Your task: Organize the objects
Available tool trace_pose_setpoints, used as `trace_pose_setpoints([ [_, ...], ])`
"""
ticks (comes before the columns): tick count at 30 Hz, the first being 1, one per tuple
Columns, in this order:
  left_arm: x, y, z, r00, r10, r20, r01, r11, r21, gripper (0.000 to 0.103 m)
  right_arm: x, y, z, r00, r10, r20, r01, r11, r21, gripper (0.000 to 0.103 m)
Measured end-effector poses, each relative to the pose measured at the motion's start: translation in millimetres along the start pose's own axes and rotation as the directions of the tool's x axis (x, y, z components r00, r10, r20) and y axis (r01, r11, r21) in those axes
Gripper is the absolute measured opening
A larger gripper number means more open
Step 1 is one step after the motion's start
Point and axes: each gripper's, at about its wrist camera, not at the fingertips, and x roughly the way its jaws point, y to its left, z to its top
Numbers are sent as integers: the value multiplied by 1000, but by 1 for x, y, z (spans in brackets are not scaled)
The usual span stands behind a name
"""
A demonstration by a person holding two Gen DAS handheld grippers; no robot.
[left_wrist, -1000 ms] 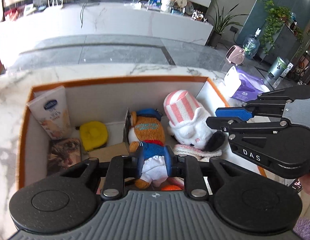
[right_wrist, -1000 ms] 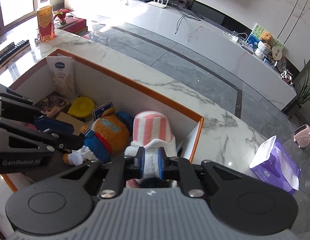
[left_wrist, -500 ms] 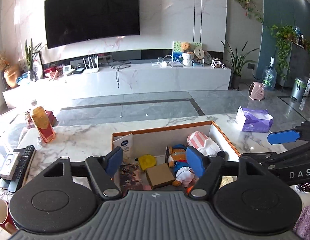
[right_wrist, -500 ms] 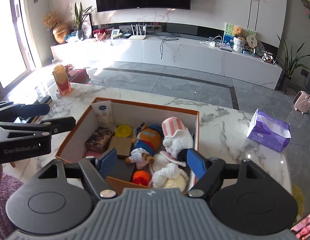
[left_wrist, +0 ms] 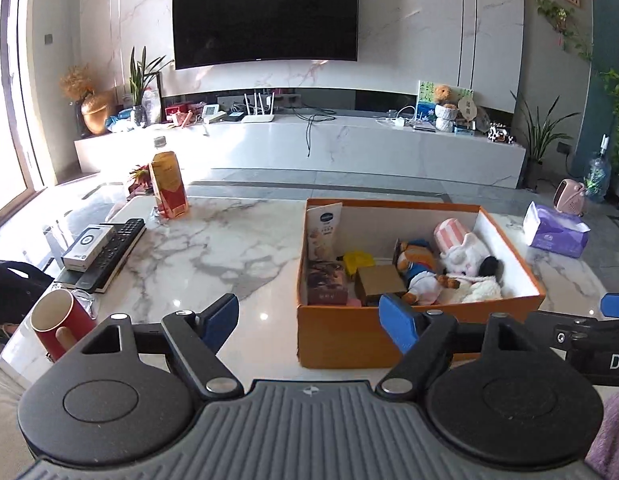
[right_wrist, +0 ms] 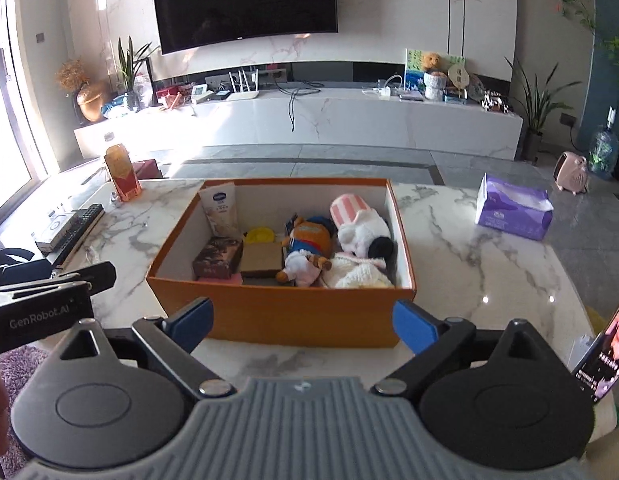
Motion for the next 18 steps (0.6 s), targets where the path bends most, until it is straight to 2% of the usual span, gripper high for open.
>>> trace_pose_setpoints([
  [3,3,2,-6,999,-5,-46,6,1000,9,91,8,7,-11,999,-35,-22,34,999,-37,97],
  [7,5,-2,-15,999,8,-52,-5,998,56,91,17,8,-24,998,-30,-54,27,997,-67,97],
  [12,8,-4,-26,998,-3,-68,7,998,60,91,21,6,-31,998,-25,-53,23,999,-42,101],
  [18,15,-5,-34,994,-19,-107,26,998,59,91,33,7,-37,996,-18,-90,18,1000,-2,102],
])
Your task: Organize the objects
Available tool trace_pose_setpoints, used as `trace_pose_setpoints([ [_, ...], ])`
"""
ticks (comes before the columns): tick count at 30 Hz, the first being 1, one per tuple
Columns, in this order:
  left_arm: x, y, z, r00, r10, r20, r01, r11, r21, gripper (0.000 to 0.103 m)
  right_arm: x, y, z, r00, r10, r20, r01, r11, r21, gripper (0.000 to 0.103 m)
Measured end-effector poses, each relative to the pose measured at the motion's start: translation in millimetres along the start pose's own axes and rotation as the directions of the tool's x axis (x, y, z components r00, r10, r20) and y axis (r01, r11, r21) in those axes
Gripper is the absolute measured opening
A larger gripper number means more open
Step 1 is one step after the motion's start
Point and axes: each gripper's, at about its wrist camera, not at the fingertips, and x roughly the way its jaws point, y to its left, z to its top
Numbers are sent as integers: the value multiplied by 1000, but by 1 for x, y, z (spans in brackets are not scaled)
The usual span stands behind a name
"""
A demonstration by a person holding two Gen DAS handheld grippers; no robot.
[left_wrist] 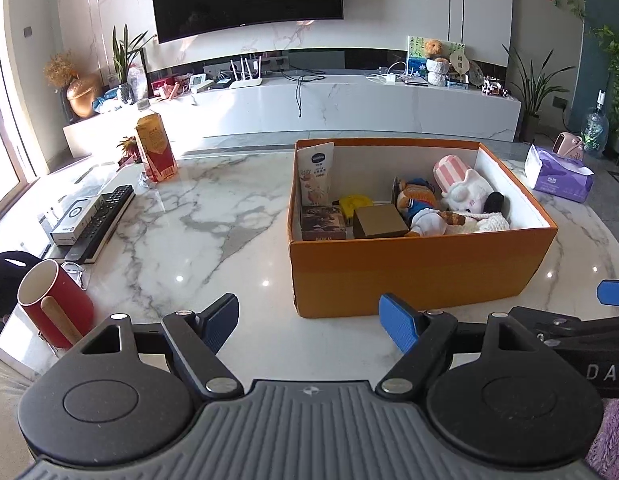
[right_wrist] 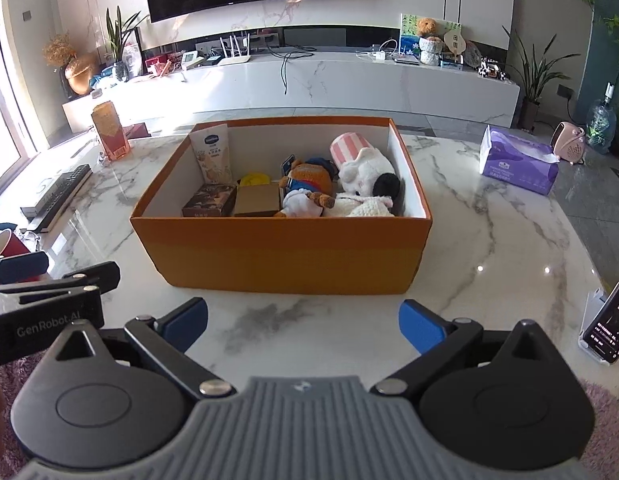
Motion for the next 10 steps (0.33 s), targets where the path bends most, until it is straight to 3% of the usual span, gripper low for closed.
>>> trace_pose_setpoints([
  [4,-3,1,1,1000,-4,1,4,1000,14,91,2,8,-1,1000,-27,4,27,999,-45,102],
  [10,-3,2,-1,1000,-13,-4,13,1000,0,91,3,3,-1,1000,-3,-3,3,1000,13,102],
])
